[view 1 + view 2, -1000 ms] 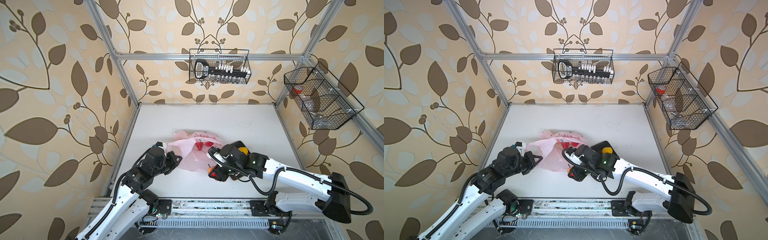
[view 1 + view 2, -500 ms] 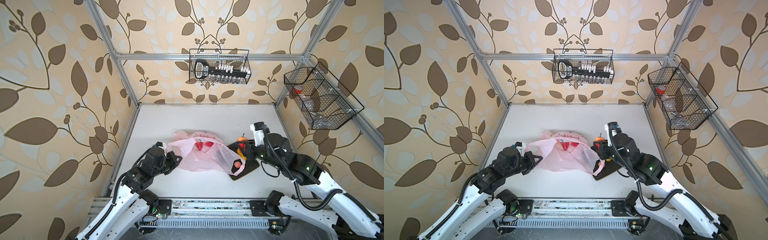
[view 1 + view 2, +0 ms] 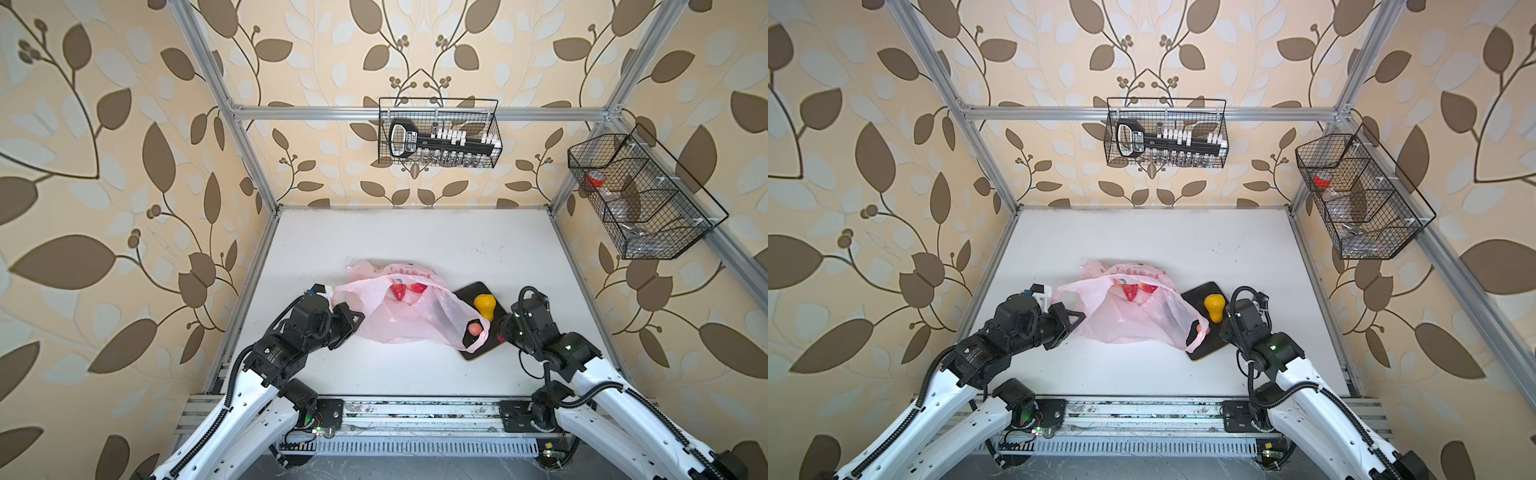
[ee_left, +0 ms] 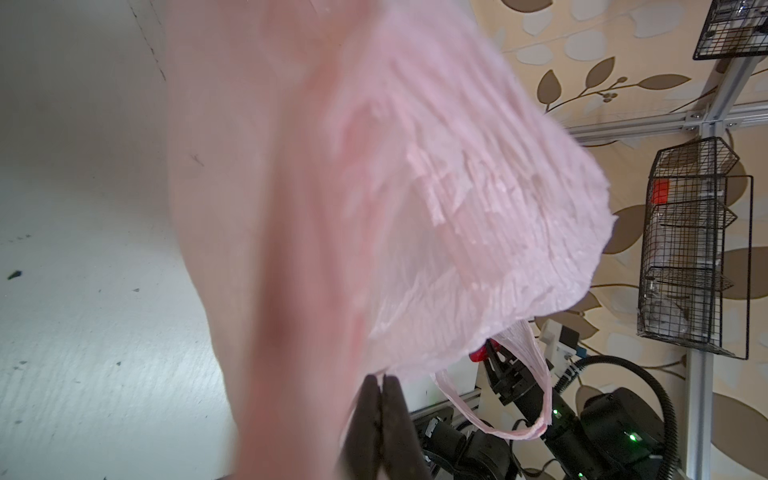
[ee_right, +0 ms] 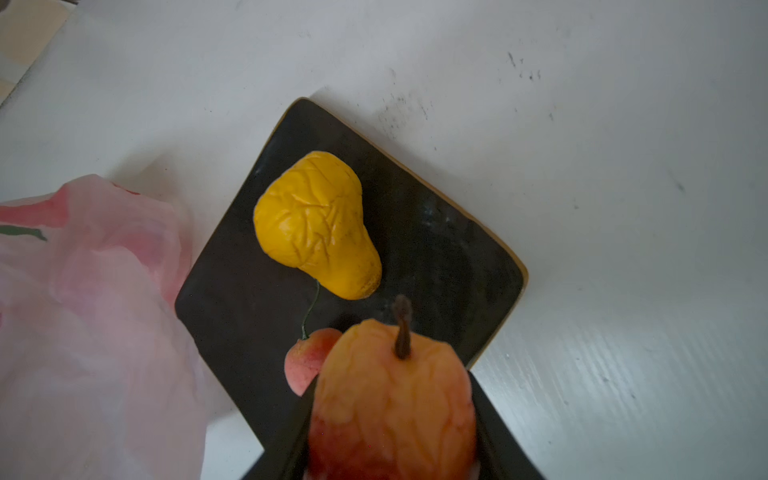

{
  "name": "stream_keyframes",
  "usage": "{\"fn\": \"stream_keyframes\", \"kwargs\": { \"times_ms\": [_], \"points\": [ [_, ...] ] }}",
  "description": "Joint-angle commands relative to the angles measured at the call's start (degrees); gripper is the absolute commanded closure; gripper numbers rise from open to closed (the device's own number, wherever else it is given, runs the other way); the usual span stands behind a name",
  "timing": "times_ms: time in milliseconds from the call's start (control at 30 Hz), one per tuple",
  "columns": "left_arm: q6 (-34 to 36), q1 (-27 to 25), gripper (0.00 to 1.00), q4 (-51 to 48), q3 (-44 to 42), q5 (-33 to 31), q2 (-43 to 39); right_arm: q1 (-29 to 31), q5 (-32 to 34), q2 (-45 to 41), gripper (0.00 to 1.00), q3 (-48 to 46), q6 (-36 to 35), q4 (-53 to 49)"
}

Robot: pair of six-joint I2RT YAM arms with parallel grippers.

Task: Take the fake fruits out of the plastic bag
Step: 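Lower the orange-red fruit onto the dark mat and open the right gripper, then raise the right gripper off the mat and swing it toward the bag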

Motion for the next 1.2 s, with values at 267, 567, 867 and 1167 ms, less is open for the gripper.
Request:
{"fn": "stream_keyframes", "kwargs": {
  "times_ms": [267, 567, 867, 1167],
  "points": [
    [-0.2, -0.7, 1.00, 1.1, -0.6, -0.2, -1.0, -4.4, -8.2, 8.8, 0.55, -7.7, 4.0, 18.6],
    [-0.1, -0.7, 1.00, 0.7, -0.4, -0.1, -1.3, -5.3, -8.3, 5.6, 0.32, -8.6, 3.9, 16.8],
    [0.0, -0.7, 1.00, 0.2, -0.2, -0.4, -1.6, -5.6, -4.7, -3.9, 0.27, -1.6, 2.6, 4.0],
    [0.0, -0.7, 1.00, 1.3, -0.5, 0.1, -0.9, -5.6, -8.5, -4.7, 0.38, 18.9, -14.2, -0.7]
  ]
}}
